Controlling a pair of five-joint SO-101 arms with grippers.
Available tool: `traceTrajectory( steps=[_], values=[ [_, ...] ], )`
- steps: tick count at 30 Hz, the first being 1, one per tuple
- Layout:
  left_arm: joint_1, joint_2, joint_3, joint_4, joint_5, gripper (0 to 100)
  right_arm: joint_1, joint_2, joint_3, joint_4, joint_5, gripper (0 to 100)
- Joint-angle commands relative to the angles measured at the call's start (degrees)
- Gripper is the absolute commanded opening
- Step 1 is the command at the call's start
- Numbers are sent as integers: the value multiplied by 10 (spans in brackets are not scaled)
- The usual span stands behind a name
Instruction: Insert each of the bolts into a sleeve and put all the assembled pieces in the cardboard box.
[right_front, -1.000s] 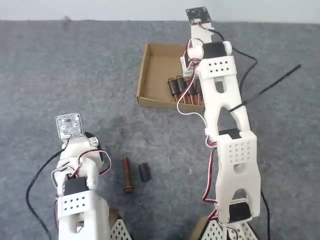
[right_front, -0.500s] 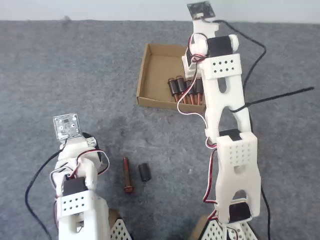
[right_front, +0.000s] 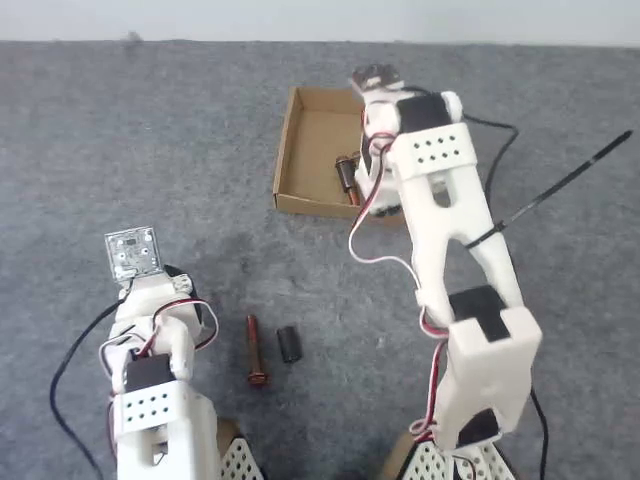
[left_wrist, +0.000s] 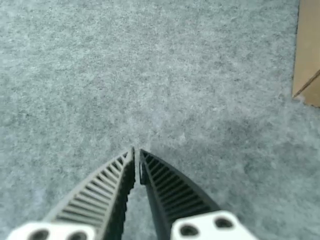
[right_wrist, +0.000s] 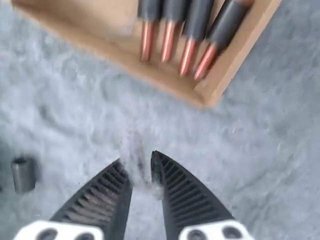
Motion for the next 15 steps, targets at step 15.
traceTrajectory(
  steps=[15],
  values=[
    [-4,-9,-7,1,-4,12,-194,-310,487,-164,4,6]
  ],
)
